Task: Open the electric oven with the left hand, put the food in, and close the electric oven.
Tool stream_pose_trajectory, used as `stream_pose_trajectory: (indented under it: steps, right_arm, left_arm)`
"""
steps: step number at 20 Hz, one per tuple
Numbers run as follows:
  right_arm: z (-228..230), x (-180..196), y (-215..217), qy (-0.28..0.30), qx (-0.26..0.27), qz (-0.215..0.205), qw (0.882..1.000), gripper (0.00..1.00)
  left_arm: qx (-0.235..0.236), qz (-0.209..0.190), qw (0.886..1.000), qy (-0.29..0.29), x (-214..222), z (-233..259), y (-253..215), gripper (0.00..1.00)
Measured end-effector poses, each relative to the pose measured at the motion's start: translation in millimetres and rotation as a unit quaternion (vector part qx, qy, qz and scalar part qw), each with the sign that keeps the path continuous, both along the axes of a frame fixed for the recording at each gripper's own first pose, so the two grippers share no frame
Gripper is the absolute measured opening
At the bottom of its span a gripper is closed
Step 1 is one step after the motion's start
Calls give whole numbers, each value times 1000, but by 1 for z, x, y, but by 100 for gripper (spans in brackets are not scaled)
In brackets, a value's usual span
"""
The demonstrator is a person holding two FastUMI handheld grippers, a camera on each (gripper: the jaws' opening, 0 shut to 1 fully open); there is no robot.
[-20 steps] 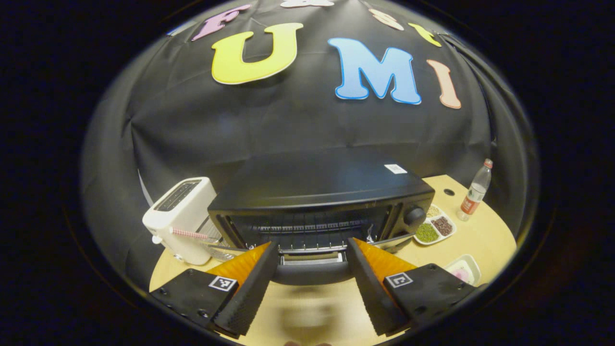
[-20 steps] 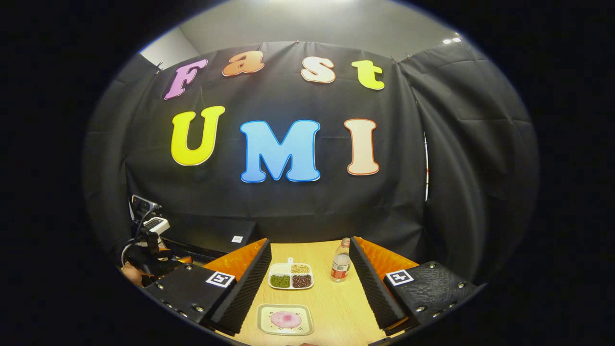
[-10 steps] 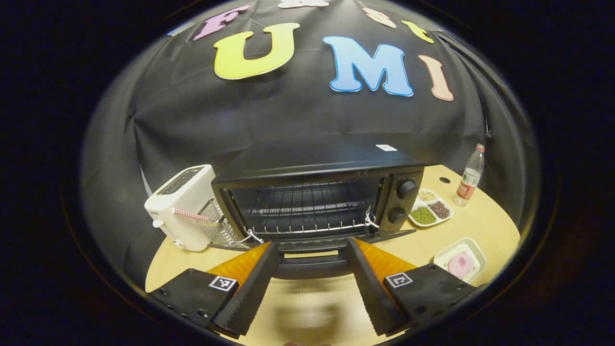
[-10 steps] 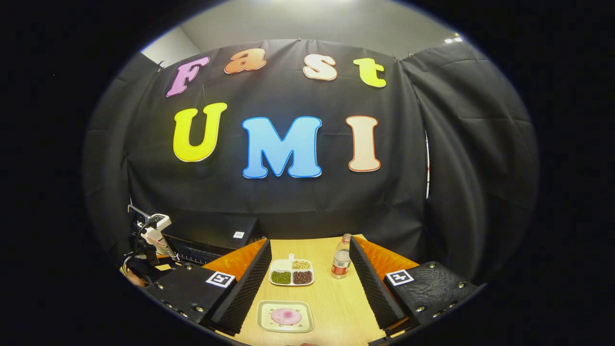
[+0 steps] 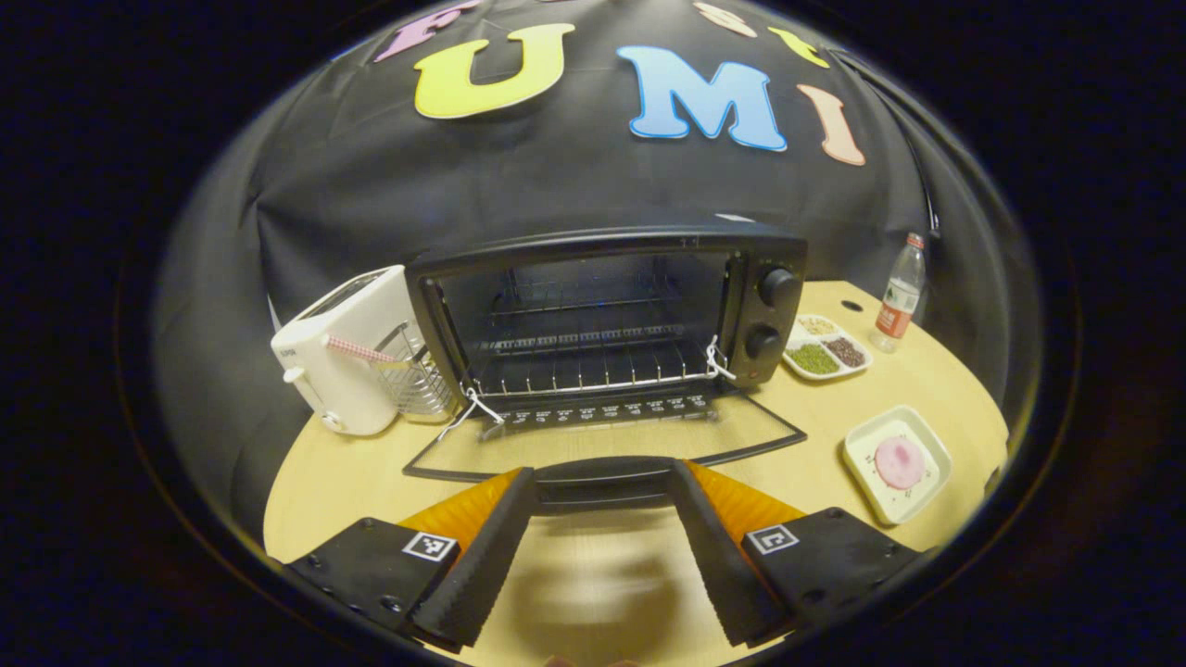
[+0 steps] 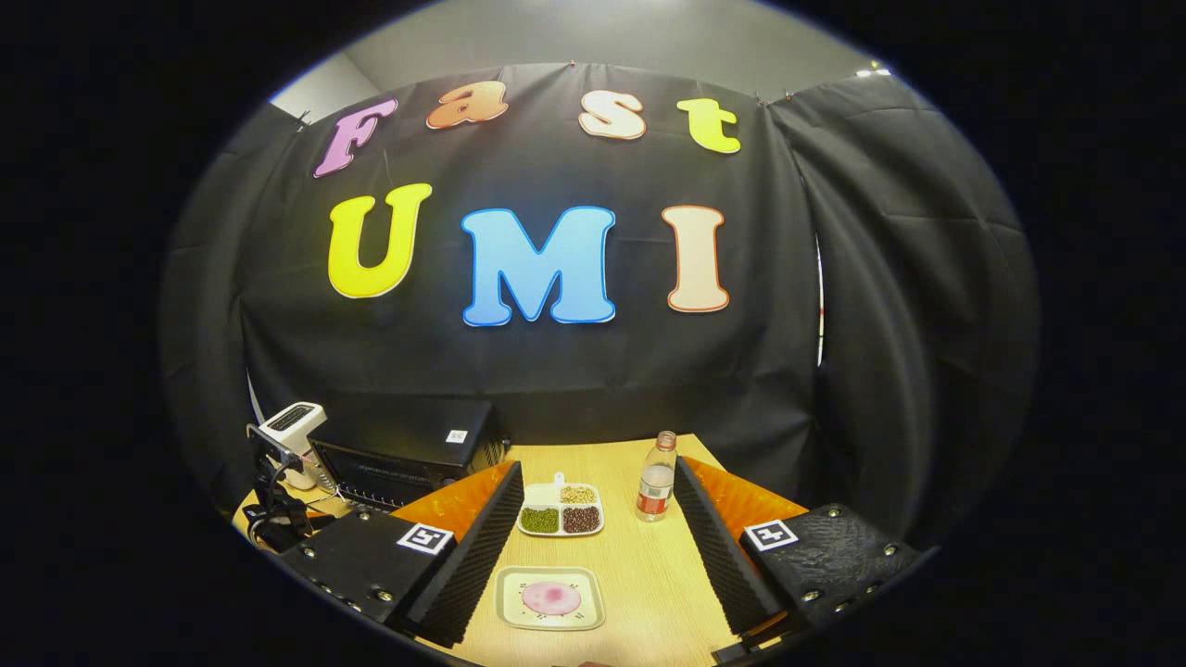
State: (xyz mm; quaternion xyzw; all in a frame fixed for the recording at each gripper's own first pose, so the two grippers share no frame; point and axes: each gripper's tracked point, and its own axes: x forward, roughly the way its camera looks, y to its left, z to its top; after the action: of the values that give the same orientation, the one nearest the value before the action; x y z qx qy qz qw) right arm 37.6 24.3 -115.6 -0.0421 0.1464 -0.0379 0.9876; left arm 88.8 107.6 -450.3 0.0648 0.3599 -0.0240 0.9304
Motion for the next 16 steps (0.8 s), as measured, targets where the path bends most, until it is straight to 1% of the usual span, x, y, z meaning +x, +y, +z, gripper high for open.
stream_pose_trajectory:
  steps: [2, 3, 4, 5, 6, 7, 8, 9, 10, 12, 13, 14, 15, 16]
  right_arm:
    - [-4, 0, 1, 7, 2, 0, 1000, 99]
    - [-5, -1, 2, 12, 1, -2, 1000, 99]
    - [-8, -1, 2, 17, 2, -3, 1000, 99]
    - [-10, -2, 4, 21, 6, -2, 1000, 99]
    - [-13, -3, 7, 27, 9, -1, 1000, 99]
    - [-16, -3, 7, 35, 11, 0, 999, 98]
    - [-23, -4, 8, 48, 13, 1, 999, 99]
    - [-30, -4, 11, 67, 15, 6, 998, 99]
    - [-39, -5, 13, 90, 17, 12, 996, 99]
    - [-60, -5, 16, 142, 30, 22, 989, 98]
    - [-72, -4, 15, 167, 43, 27, 985, 99]
    - [-86, -4, 12, 196, 51, 24, 979, 99]
    - [-102, -3, 8, 230, 61, 22, 971, 99]
    - [-115, -8, 4, 264, 73, 20, 961, 99]
  left_arm:
    - [7, -7, 1000, 10, -4, -14, 0, 98]
    - [7, -11, 1000, 10, -4, -16, -1, 100]
    - [6, -13, 1000, 14, -7, -19, -2, 98]
    - [2, -14, 1000, 8, -7, -14, -3, 100]
    - [-6, -16, 1000, -9, -4, -2, -8, 100]
    - [-13, -19, 999, -30, 0, 16, -11, 98]
    - [-18, -20, 998, -53, 2, 38, -13, 100]
    - [-23, -20, 997, -77, 6, 64, -15, 100]
    - [-33, -20, 994, -102, 9, 88, -17, 98]
    - [-52, -20, 988, -147, 9, 141, -20, 100]
    - [-62, -24, 984, -167, 10, 166, -22, 98]
    - [-71, -27, 980, -186, 10, 190, -23, 100]
    - [-80, -31, 976, -201, 9, 212, -24, 97]
    - [-91, -36, 972, -214, 5, 231, -27, 100]
